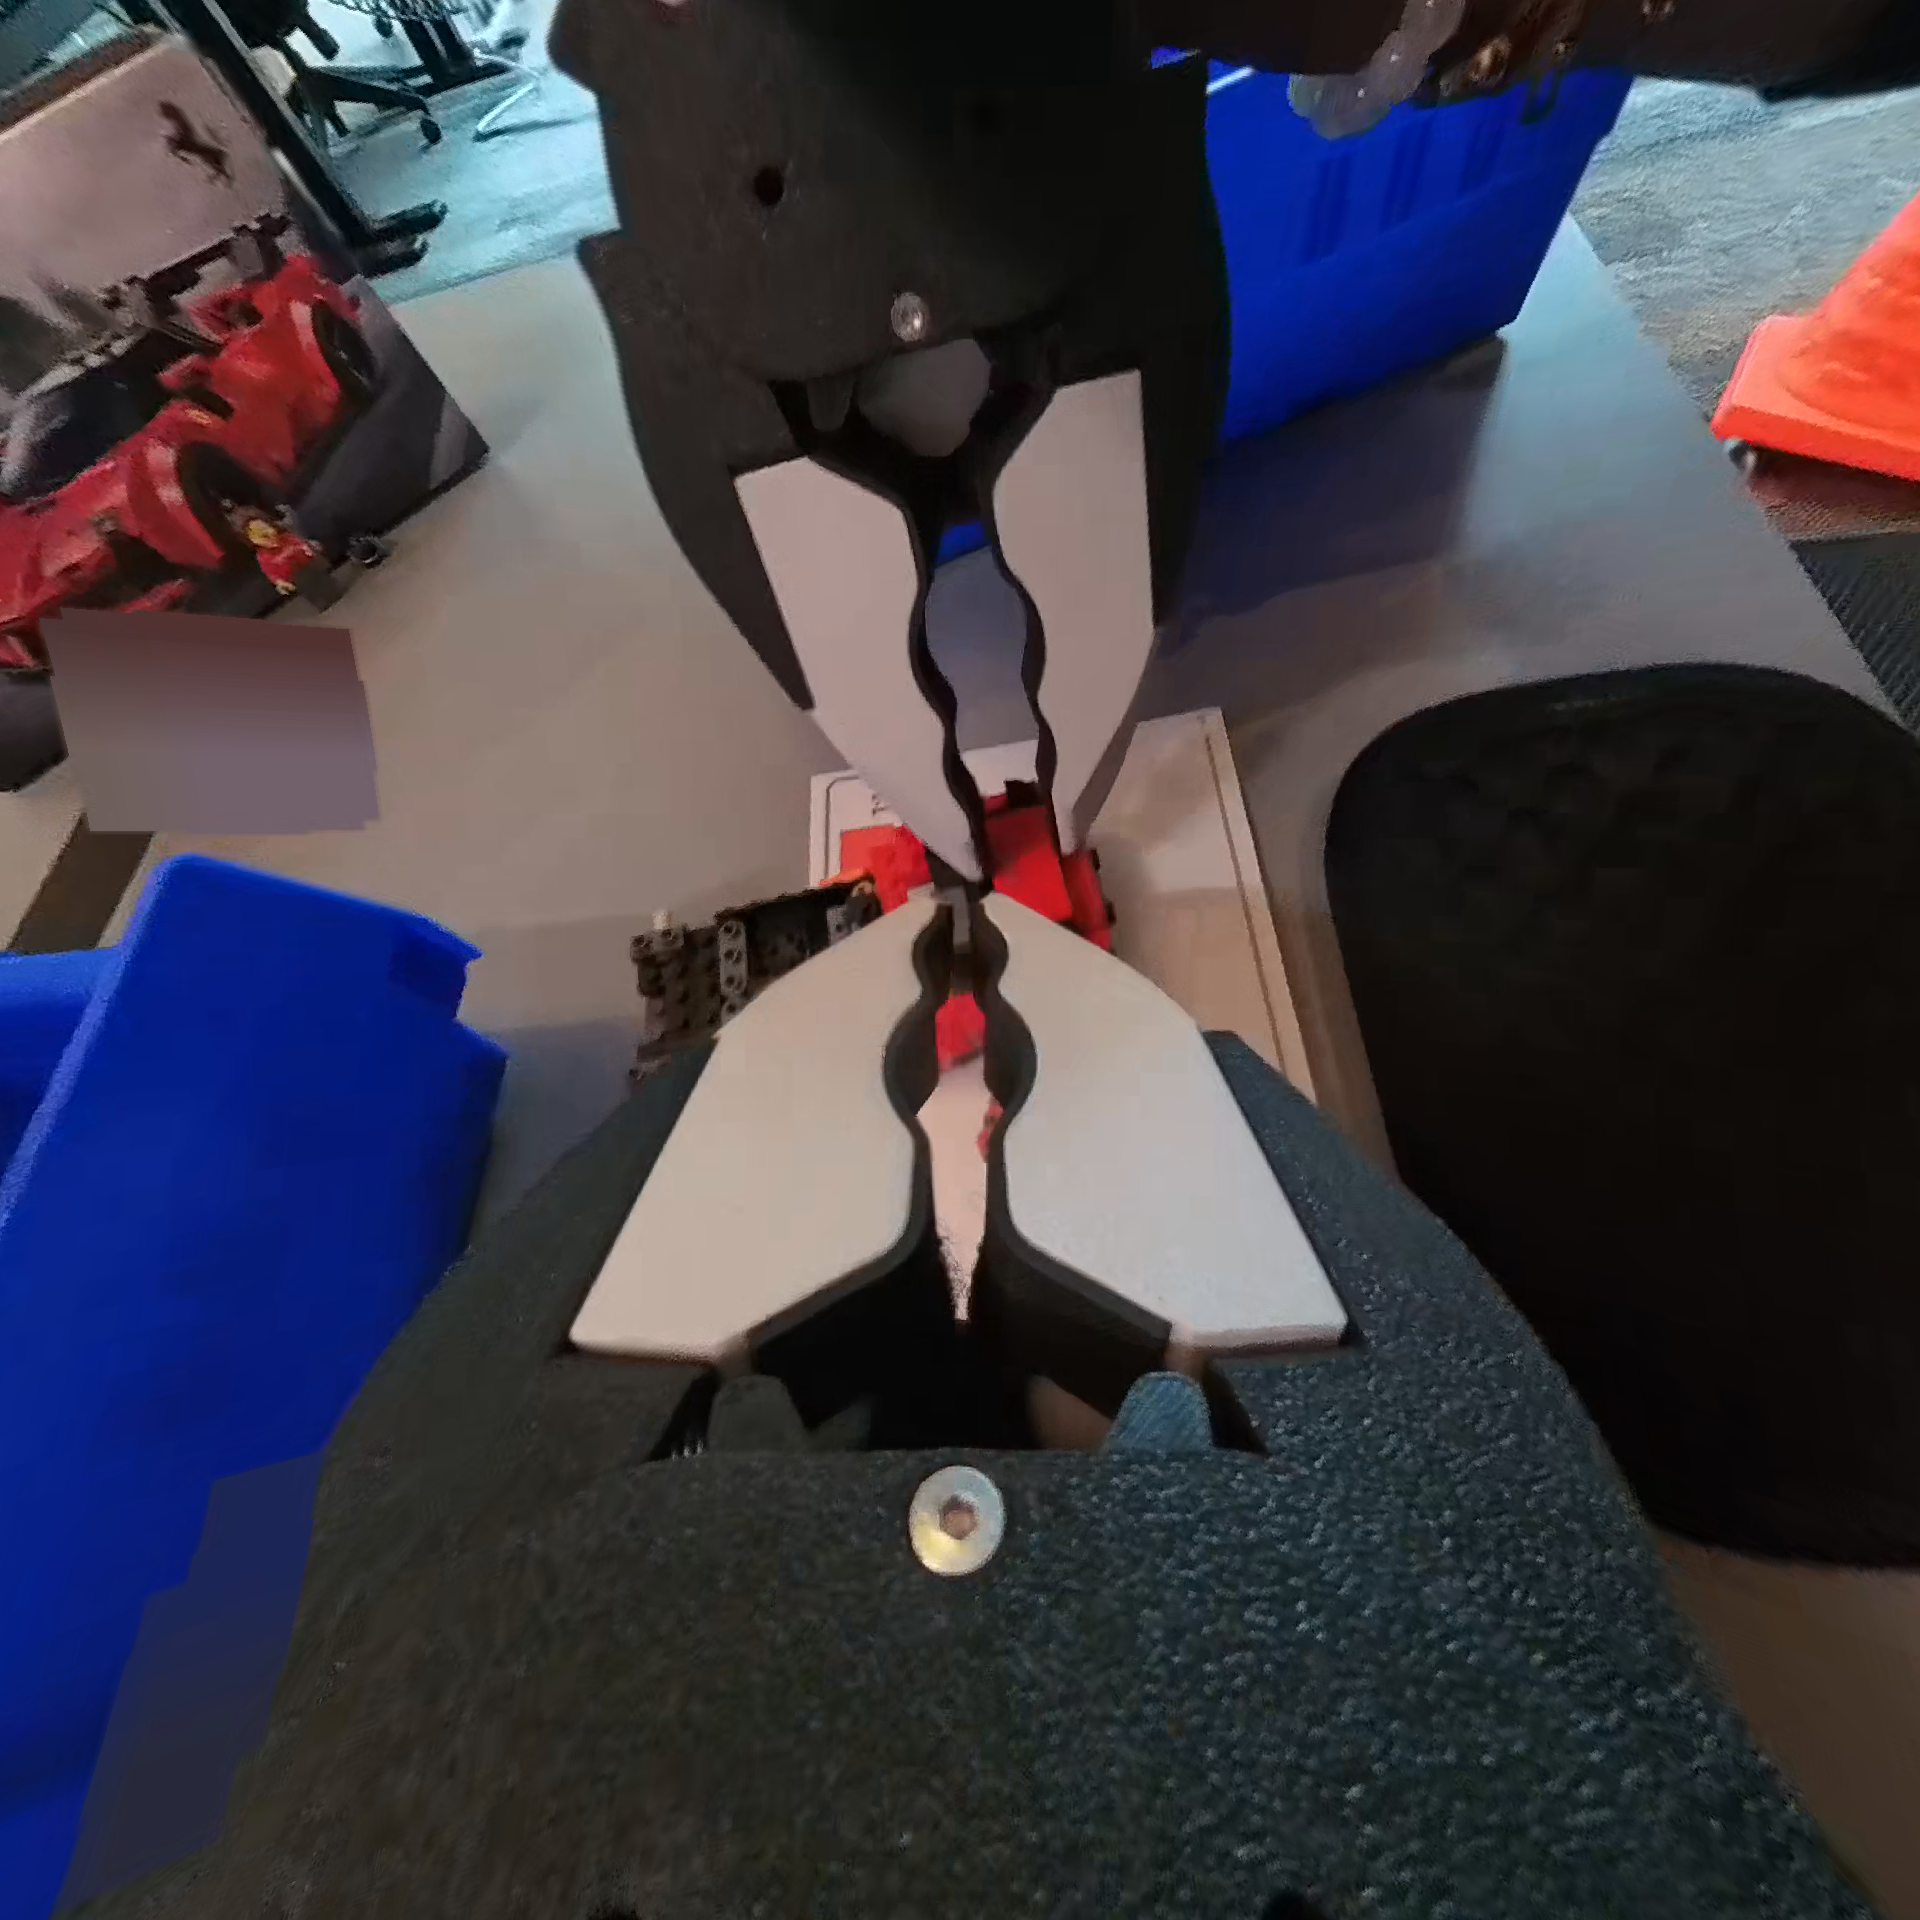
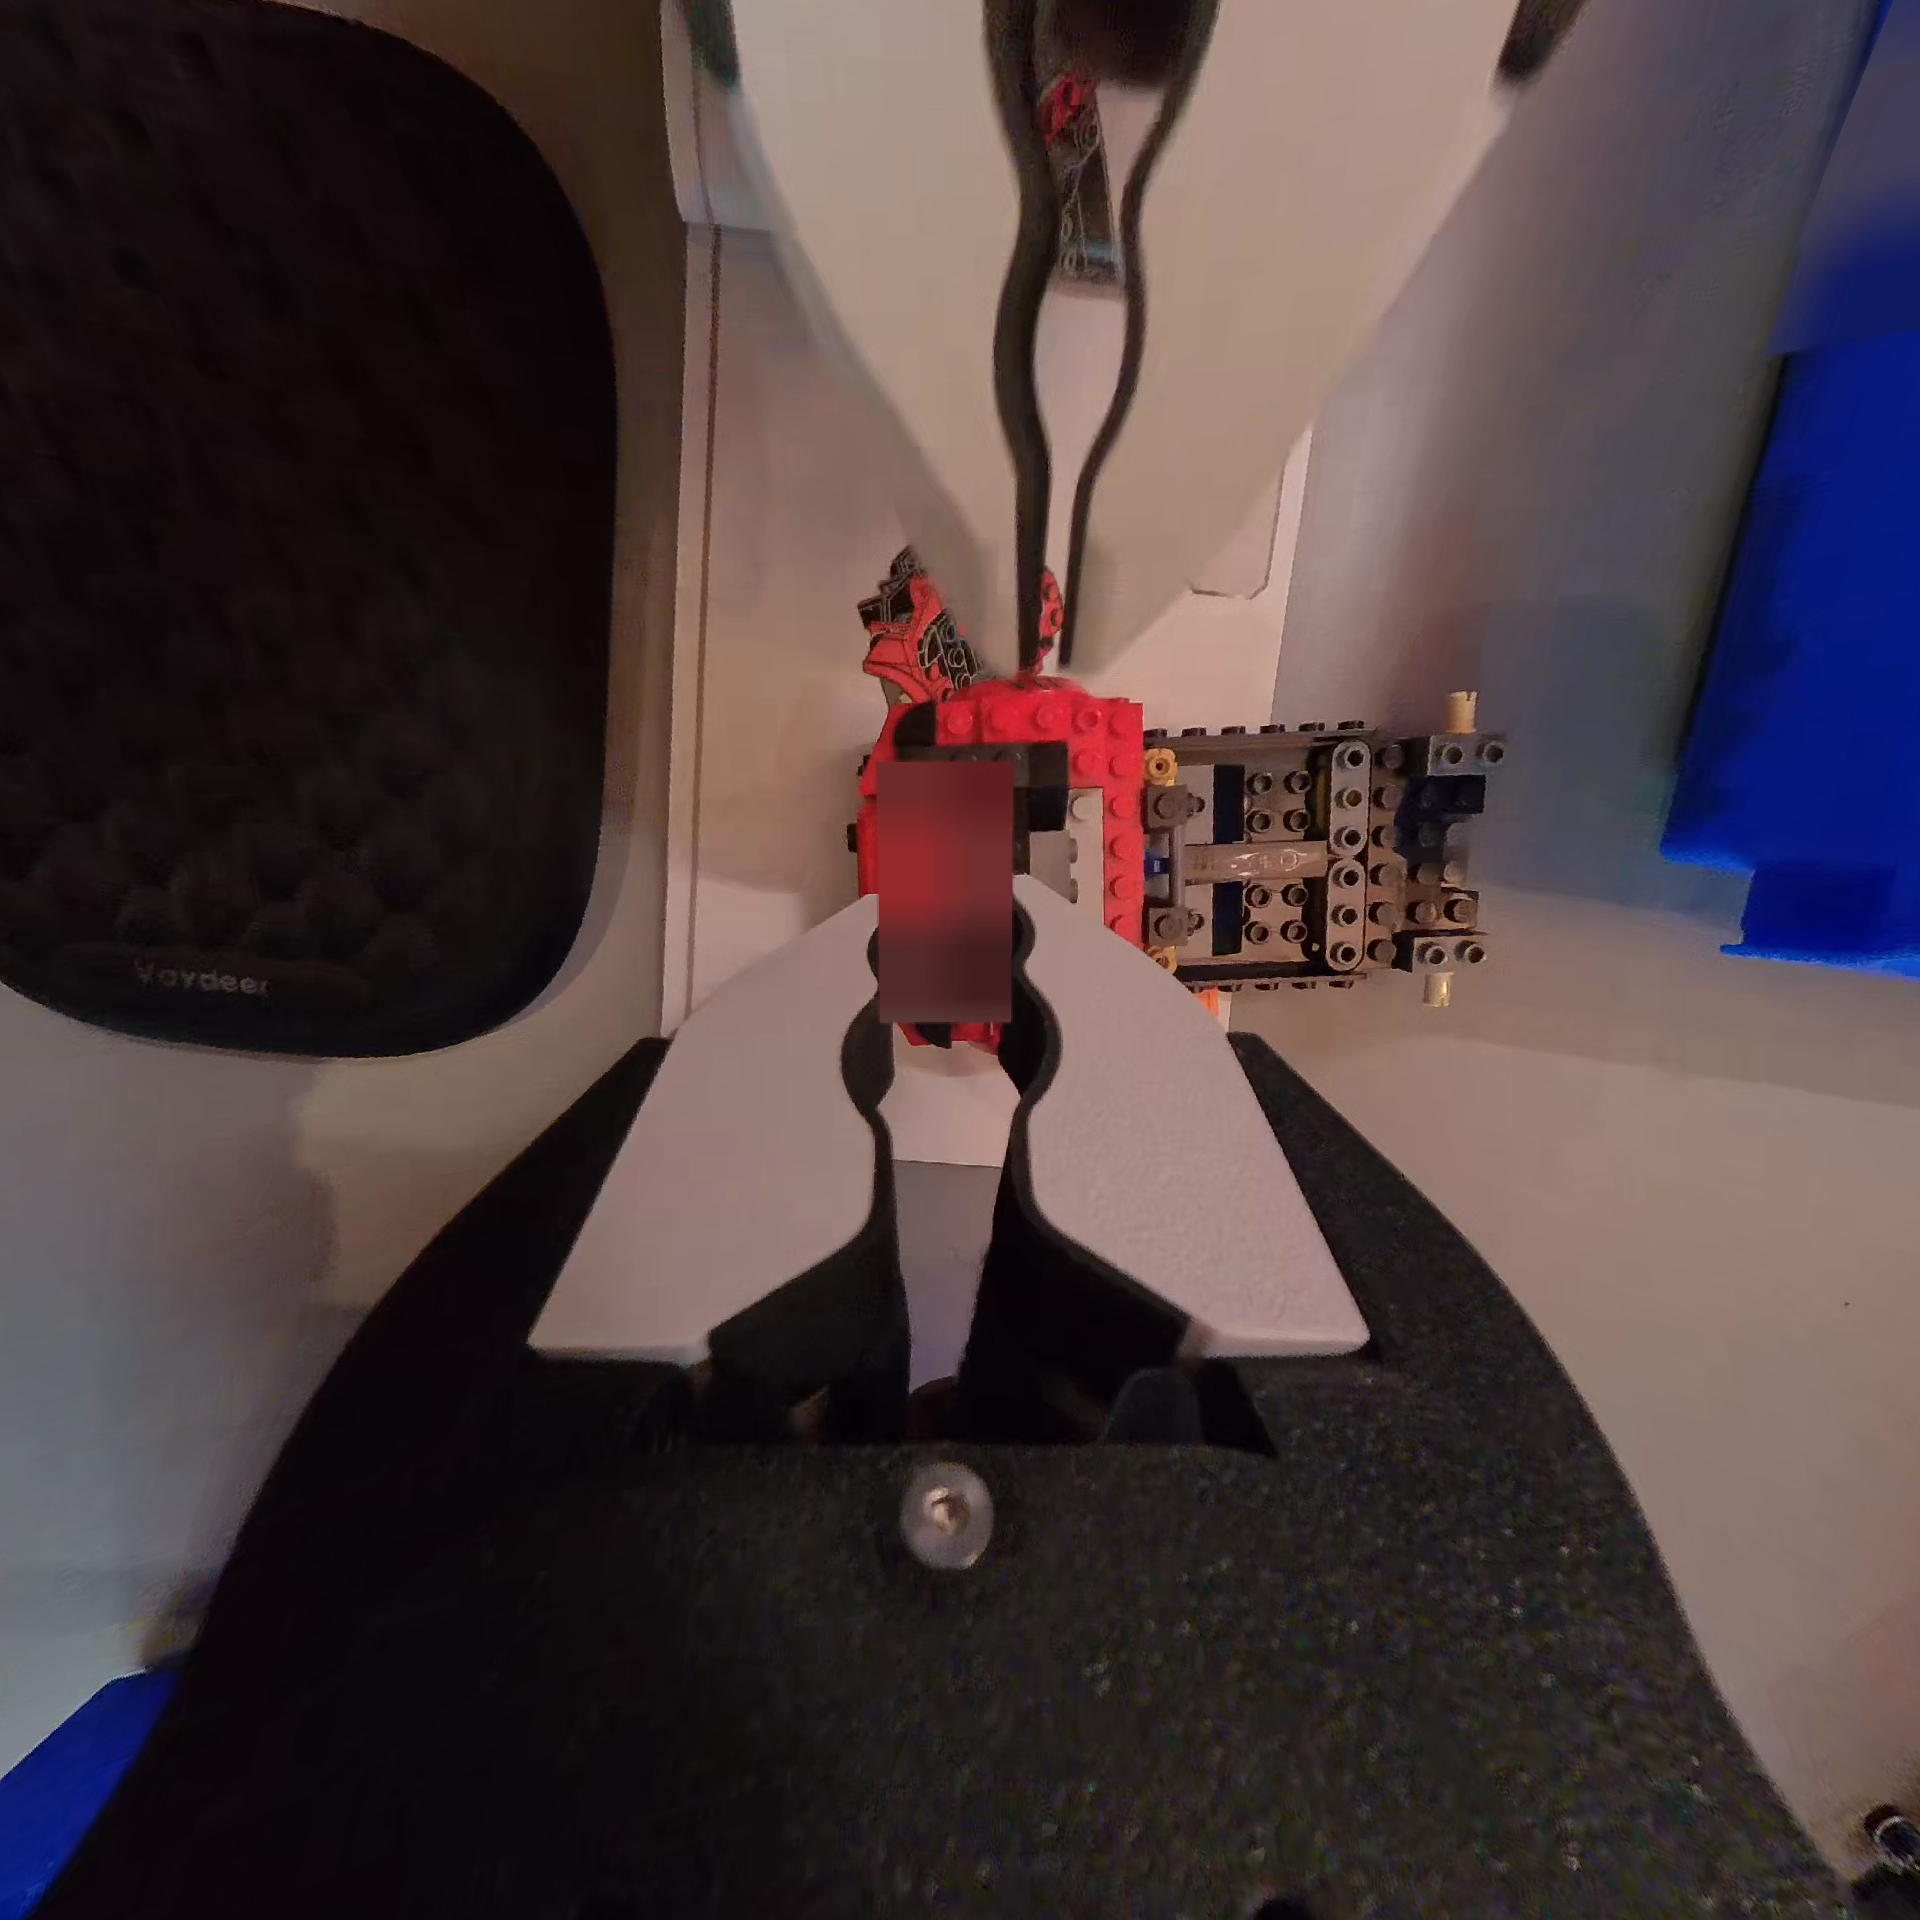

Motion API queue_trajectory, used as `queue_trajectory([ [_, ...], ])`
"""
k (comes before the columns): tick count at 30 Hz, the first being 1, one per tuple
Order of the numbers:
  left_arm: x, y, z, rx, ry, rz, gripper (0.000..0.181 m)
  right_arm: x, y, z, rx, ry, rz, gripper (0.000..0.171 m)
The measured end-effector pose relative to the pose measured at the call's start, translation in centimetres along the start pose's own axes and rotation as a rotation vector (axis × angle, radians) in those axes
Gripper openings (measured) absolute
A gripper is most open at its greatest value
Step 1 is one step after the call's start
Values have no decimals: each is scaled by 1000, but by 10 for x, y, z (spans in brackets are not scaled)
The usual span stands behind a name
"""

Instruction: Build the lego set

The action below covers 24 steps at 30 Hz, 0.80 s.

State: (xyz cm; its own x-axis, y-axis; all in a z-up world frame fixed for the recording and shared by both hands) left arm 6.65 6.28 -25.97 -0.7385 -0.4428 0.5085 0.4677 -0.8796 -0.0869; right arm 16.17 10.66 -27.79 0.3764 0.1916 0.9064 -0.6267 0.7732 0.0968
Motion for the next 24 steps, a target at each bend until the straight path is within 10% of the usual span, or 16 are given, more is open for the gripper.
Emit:
queue_trajectory([
  [24,-43,13,-5,-179,-131,-66,0,-1,0,0,-13,12,0,16],
])
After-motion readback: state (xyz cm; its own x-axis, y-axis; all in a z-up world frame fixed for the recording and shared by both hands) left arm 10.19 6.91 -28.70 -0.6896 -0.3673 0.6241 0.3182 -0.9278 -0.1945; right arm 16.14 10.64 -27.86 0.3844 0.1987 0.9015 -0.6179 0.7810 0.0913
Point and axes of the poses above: each gripper's, where its closed fingertips meet, x back along the fingers, z out of its top, y = z × x across the jaws, the point moved 6 cm from there along x, back along the fingers, and after that the axes turned 8 degrees about x, right-handed, at the moved point
